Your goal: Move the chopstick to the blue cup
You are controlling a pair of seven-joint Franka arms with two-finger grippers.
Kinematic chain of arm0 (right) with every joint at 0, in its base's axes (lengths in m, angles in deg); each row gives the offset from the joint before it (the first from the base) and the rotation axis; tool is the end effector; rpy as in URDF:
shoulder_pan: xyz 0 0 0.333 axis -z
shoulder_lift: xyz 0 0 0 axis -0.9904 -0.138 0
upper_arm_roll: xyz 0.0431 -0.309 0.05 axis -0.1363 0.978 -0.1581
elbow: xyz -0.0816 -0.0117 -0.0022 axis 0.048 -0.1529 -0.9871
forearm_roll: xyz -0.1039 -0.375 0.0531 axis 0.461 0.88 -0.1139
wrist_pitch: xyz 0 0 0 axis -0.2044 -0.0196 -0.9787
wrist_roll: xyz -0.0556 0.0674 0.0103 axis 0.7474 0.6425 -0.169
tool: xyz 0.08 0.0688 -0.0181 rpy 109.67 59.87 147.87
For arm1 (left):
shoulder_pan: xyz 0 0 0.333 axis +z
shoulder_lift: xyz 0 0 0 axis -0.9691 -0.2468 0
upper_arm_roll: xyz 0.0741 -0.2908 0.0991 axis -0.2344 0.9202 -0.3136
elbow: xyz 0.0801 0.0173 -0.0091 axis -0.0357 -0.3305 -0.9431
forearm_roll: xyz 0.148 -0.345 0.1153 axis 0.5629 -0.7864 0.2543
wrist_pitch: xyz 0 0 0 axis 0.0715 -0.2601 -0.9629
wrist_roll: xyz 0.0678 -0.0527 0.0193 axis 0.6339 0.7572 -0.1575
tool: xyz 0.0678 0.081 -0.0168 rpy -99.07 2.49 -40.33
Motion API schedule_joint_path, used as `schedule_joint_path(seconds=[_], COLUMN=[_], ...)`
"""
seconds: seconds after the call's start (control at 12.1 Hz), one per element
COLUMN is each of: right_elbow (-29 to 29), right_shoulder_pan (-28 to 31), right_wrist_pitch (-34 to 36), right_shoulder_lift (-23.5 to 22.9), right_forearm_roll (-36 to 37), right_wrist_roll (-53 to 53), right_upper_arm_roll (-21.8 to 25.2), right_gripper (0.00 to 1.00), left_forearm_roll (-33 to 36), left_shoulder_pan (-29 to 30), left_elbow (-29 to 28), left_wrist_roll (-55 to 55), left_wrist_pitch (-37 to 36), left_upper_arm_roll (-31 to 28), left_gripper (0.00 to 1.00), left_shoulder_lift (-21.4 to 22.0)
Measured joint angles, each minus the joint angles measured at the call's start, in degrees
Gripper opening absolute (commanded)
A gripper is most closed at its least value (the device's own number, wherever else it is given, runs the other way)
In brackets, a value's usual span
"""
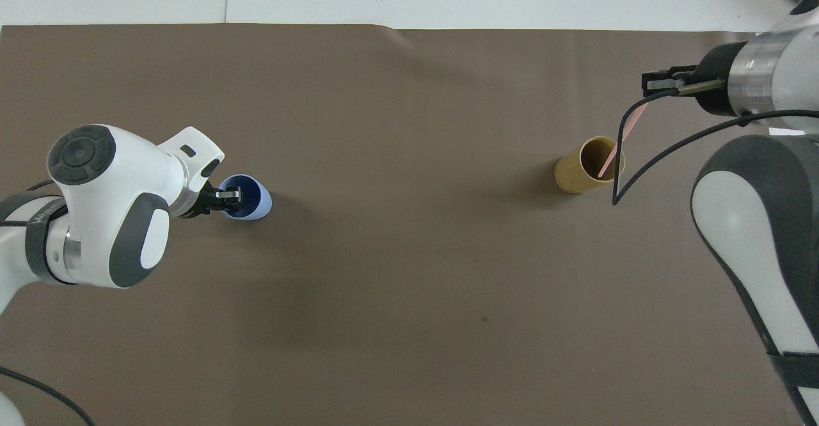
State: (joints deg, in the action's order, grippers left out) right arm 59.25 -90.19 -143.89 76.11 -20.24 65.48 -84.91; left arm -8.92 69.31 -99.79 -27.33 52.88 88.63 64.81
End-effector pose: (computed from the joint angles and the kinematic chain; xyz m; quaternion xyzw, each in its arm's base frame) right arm 0.6211 0.0538 0.5955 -0.9785 -0.0504 -0.1975 0.0319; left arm 0.5499 -0.1140 0.3612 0.9998 0.0106 -0.0093 0.0143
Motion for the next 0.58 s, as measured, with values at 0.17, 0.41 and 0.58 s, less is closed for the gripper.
schedule_joint_path(seconds=[0.17,0.41,0.58], right_elbow=[0.3,1.1,1.4], right_shoulder_pan=[0.0,0.2,0.2], right_wrist_pitch=[0.8,-0.1,-2.0], right_shoulder_lift=[1.1,2.2,2.2], right_forearm_roll=[0.0,1.5,4.7], right_wrist_roll=[0.0,-0.1,-0.1], right_upper_arm_roll=[0.0,0.1,0.1], right_gripper=[0.0,0.0,0.0], left_forearm_roll=[0.0,-0.6,-0.7], left_shoulder_pan=[0.0,-0.1,-0.9], left_elbow=[0.2,2.3,6.7], left_wrist_roll=[0.0,0.0,-0.5], left_wrist_pitch=[0.0,-0.4,-3.1], left_upper_arm_roll=[0.0,0.0,0.0], left_gripper=[0.0,0.0,0.0], left_shoulder_lift=[0.1,0.3,0.4])
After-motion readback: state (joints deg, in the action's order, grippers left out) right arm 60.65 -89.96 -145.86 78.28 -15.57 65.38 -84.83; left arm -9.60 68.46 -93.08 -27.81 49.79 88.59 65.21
